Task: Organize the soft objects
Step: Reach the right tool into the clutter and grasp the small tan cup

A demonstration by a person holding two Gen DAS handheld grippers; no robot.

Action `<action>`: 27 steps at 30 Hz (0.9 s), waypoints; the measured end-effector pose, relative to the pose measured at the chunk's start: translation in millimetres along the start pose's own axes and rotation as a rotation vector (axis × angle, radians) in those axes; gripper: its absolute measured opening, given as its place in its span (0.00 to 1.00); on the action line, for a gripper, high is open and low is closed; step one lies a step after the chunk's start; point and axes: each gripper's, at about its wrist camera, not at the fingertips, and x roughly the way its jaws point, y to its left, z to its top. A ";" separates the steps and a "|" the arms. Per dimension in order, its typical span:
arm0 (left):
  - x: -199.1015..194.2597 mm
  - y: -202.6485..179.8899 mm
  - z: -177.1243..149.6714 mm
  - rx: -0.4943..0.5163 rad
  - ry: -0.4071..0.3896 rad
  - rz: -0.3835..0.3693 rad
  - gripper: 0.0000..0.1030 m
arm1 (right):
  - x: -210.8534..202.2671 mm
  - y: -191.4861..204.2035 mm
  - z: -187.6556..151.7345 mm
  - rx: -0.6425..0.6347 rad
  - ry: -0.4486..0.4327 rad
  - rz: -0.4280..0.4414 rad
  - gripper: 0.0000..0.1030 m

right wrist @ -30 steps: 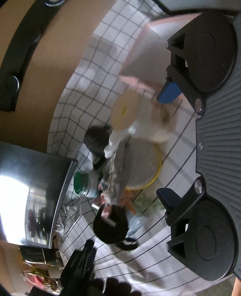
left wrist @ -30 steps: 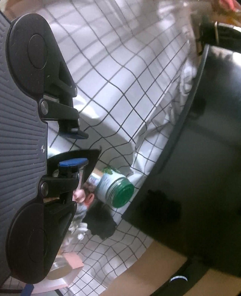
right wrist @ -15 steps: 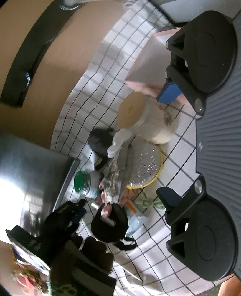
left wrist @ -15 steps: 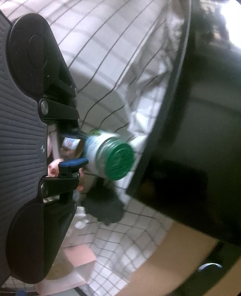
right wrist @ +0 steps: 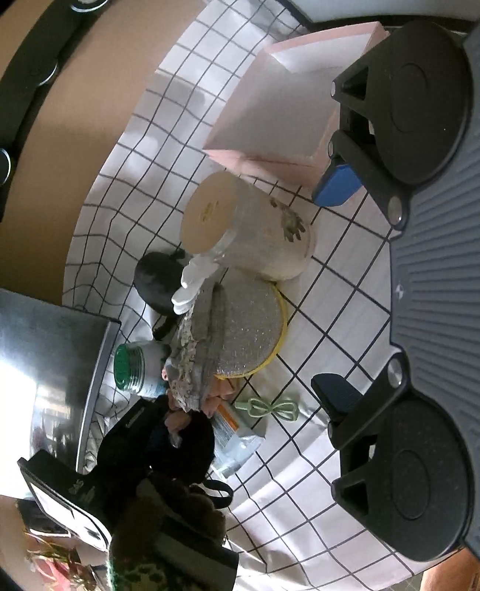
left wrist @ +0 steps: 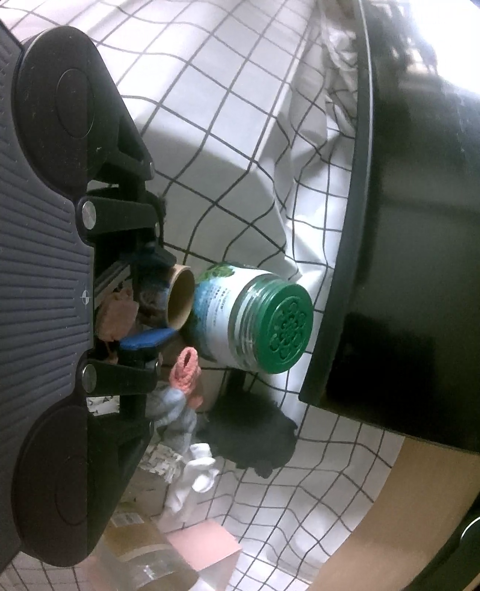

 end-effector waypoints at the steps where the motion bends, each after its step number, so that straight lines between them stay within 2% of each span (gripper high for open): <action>1: -0.7 -0.3 -1.3 0.001 -0.008 0.001 0.39 | 0.9 1.5 0.3 -0.009 -0.002 -0.002 0.95; 8: -17.4 2.5 -13.7 -0.015 -0.112 -0.030 0.37 | 3.9 10.8 2.2 -0.054 -0.025 -0.002 0.95; 9: -21.2 3.1 -14.7 -0.015 -0.130 -0.030 0.28 | 4.2 12.0 1.9 -0.058 -0.026 0.000 0.95; 10: -24.5 3.9 -15.2 -0.016 -0.143 -0.032 0.09 | 5.0 13.5 1.6 -0.063 -0.026 0.002 0.95; 11: -27.9 4.9 -15.5 -0.017 -0.150 -0.037 0.05 | 6.3 15.2 1.0 -0.069 -0.025 0.004 0.95; 16: -44.7 8.8 -19.8 -0.022 -0.196 -0.044 0.07 | 14.1 22.9 1.8 -0.080 -0.017 0.022 0.95; 20: -61.1 20.3 -24.6 -0.068 -0.221 -0.057 0.07 | 16.0 30.3 6.1 -0.095 -0.031 0.041 0.95; 22: -70.3 29.9 -26.9 -0.093 -0.232 -0.065 0.07 | 16.5 35.3 10.8 -0.110 -0.043 0.053 0.87; 24: -76.8 38.4 -28.3 -0.119 -0.221 -0.080 0.07 | 16.9 40.0 21.2 -0.126 -0.058 0.080 0.85; 27: -72.7 44.8 -27.1 -0.146 -0.154 -0.092 0.08 | 21.0 40.9 44.2 -0.095 -0.081 0.129 0.84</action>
